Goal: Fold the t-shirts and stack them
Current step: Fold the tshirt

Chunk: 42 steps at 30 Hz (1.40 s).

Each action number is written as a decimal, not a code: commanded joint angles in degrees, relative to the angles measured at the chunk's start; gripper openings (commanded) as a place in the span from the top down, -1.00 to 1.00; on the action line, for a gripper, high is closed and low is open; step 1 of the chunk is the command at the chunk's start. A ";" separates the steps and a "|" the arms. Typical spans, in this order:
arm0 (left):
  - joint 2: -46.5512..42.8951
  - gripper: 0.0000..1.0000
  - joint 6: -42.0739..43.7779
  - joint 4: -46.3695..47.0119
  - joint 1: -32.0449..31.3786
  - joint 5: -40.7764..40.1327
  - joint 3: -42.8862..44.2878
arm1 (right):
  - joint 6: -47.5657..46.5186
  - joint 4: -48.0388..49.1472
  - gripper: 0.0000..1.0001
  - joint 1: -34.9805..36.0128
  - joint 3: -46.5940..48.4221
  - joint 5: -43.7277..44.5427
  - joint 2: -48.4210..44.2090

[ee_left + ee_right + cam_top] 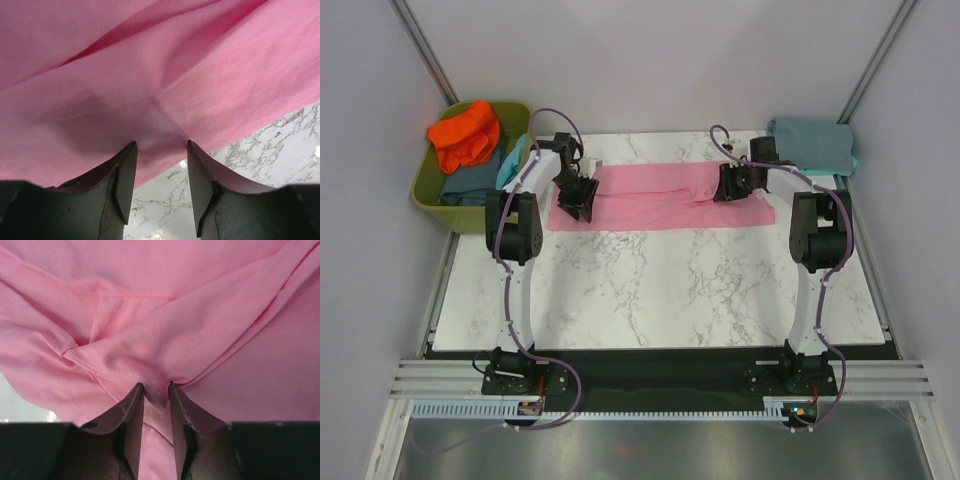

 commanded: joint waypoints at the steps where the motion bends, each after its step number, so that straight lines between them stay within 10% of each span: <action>1: -0.70 -0.04 -1.34 0.23 -0.14 -0.58 -0.47 | -0.84 0.71 0.36 0.82 3.10 -0.21 -0.13; 4: -0.61 -0.04 -1.43 0.31 -0.14 -0.58 -0.73 | -0.84 0.80 0.70 1.17 4.32 -0.20 -0.84; 11: -0.70 -0.03 -1.51 0.40 -0.49 -0.67 -1.69 | -1.36 2.55 0.65 3.46 12.14 1.46 1.17; 20: -2.89 -0.03 -1.34 0.40 -0.67 -1.90 -4.33 | 0.48 4.93 -0.22 8.64 22.26 5.25 7.60; 42: -5.80 -0.38 0.25 0.93 -0.14 -0.49 5.32 | 15.42 4.49 -0.24 -1.64 -4.99 0.06 -5.77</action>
